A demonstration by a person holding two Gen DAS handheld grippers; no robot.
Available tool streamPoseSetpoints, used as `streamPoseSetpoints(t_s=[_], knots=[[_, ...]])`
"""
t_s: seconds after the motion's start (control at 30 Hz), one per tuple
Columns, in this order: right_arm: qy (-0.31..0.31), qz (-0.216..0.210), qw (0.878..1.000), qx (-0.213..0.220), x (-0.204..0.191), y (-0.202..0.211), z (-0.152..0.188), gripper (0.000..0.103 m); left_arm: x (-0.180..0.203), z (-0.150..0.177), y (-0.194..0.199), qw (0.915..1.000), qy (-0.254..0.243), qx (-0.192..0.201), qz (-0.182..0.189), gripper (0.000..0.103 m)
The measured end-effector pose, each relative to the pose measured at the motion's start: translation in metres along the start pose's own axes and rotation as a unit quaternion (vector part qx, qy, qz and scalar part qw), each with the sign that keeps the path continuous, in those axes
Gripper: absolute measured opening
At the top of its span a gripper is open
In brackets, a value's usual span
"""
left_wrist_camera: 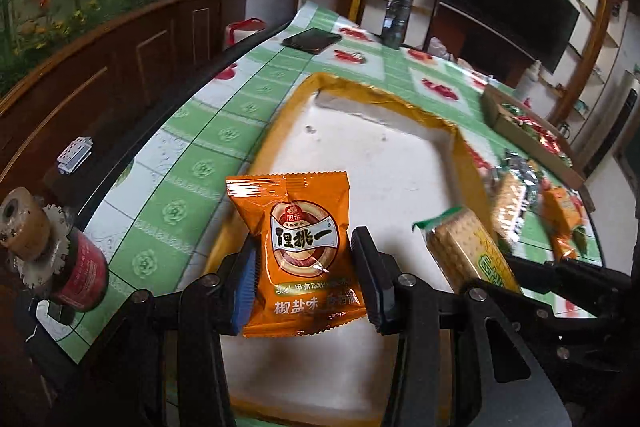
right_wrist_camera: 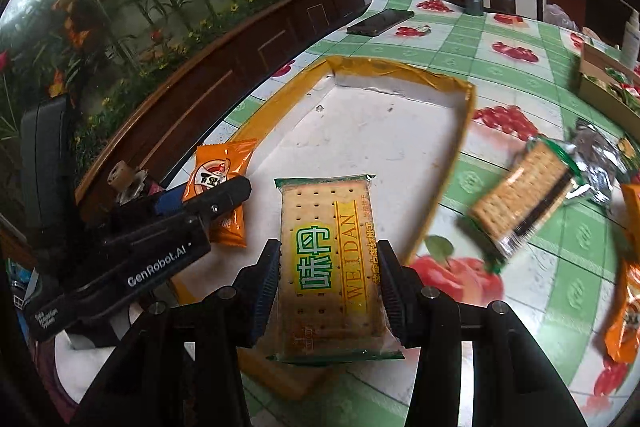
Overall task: Organize snacks
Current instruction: 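Carry both packs over the white tray and release them inside, then return both grippers to the pile and grasp the green-wrapped cracker sleeve with left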
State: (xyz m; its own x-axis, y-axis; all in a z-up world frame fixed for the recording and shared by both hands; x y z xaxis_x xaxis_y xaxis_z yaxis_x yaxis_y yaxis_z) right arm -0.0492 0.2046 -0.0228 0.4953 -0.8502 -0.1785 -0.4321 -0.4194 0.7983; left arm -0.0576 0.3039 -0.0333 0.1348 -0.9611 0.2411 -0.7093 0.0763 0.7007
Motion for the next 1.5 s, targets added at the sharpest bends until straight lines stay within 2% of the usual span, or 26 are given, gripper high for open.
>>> streamPoseSetpoints(t_s=[0.33,0.53,0.73,0.9,1.03,1.13,1.23,1.37,1.5], knots=[[0.016,0.022,1.0,-0.015,-0.011,-0.036,-0.002,0.048,-0.006,0.004,-0.013,0.9999,0.006,-0.01,0.005,0.043],[-0.006,0.008,1.0,-0.018,-0.011,-0.038,-0.002,0.052,-0.005,0.004,-0.012,0.9999,0.008,-0.014,0.002,0.045],[-0.015,-0.001,1.0,-0.012,-0.009,-0.029,-0.001,0.052,-0.003,0.002,-0.006,0.9999,0.004,-0.01,-0.011,0.053],[-0.018,-0.005,1.0,0.001,-0.007,-0.014,0.003,0.053,-0.001,-0.002,0.006,0.9998,0.006,0.002,-0.02,0.056],[-0.027,-0.009,1.0,0.014,0.003,0.002,0.012,0.054,0.005,-0.006,0.019,0.9997,0.014,0.018,-0.01,0.057],[-0.048,-0.004,0.998,0.028,0.022,0.021,0.021,0.059,0.013,-0.01,0.029,0.9992,0.021,0.029,0.013,0.06],[-0.078,-0.008,0.996,0.043,0.046,0.041,0.028,0.059,0.027,-0.013,0.036,0.9986,0.017,0.038,0.031,0.063],[-0.129,0.02,0.989,0.07,0.102,0.072,0.042,0.06,0.053,-0.009,0.034,0.9982,-0.009,0.027,0.052,0.063],[-0.204,0.054,0.974,0.082,0.171,0.095,0.066,0.063,0.084,-0.002,0.026,0.9969,-0.037,0.011,0.069,0.063]])
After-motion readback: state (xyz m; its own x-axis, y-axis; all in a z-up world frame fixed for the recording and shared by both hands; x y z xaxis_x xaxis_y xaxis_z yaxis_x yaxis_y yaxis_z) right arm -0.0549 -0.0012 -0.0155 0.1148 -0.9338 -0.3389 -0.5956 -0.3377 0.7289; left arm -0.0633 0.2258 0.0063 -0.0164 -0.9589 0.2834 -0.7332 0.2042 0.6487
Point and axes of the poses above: each gripper's, at about its wrist camera, not at the fingertips, and y roughly against the way its jaws point, x to its right, z to its underside, the point moved 10 cm from there along -y, roughly the way its jaws point, and after that the axes turned 6 degrees about z, right-handed, at the moved point
